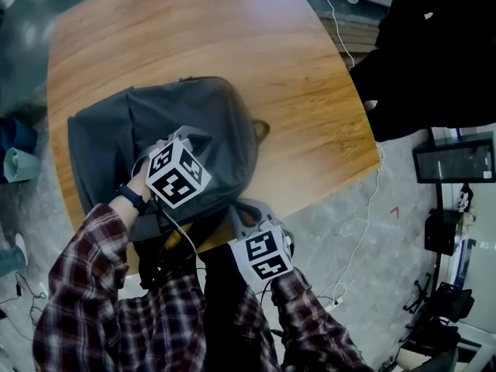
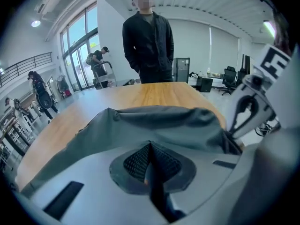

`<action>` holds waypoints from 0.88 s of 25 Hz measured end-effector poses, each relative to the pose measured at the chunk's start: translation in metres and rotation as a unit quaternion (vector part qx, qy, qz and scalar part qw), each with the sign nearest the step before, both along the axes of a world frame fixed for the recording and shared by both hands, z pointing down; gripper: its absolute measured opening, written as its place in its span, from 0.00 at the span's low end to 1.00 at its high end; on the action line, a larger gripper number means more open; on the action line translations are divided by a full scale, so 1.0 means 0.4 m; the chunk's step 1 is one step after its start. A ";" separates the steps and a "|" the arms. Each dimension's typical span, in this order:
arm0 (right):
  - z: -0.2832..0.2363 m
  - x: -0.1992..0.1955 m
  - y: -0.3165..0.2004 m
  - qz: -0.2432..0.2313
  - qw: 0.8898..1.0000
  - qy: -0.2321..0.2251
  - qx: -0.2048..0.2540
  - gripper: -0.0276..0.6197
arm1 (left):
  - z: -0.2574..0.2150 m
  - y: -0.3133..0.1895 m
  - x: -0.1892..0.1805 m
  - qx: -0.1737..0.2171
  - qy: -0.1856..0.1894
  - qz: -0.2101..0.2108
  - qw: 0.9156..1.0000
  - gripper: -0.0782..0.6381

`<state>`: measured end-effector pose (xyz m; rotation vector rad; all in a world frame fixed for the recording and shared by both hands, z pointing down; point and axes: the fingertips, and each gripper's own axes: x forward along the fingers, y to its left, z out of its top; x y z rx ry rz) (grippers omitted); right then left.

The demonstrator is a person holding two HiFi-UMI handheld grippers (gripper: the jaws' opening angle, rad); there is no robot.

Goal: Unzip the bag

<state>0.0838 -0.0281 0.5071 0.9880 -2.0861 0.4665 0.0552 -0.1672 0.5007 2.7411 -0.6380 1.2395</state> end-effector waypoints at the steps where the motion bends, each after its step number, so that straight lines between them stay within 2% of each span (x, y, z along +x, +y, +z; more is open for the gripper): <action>1: 0.000 0.011 -0.019 0.001 1.000 0.005 0.004 0.06 | -0.006 0.019 -0.016 -0.004 0.000 0.009 1.000 0.12; 5: -0.001 0.064 -0.108 0.006 1.000 0.023 0.017 0.06 | -0.025 0.095 -0.063 -0.023 -0.004 0.042 0.999 0.12; 8: -0.001 0.094 -0.165 0.009 0.999 0.037 0.022 0.06 | -0.027 0.126 -0.075 -0.040 0.005 0.045 0.998 0.12; 11: 0.001 0.097 -0.182 0.016 0.998 0.049 0.020 0.06 | 0.001 0.129 -0.074 -0.049 0.013 0.025 0.998 0.12; 15: 0.004 0.081 -0.141 0.037 0.997 0.062 0.013 0.06 | 0.036 0.110 -0.083 -0.054 0.020 -0.020 0.998 0.12; 18: 0.003 0.047 -0.104 0.044 0.998 0.051 0.005 0.06 | 0.041 0.094 -0.093 -0.063 0.031 -0.050 0.996 0.12; 22: 0.003 -0.054 -0.029 0.037 0.999 0.020 -0.009 0.06 | 0.046 0.089 -0.098 -0.067 0.035 -0.066 0.995 0.12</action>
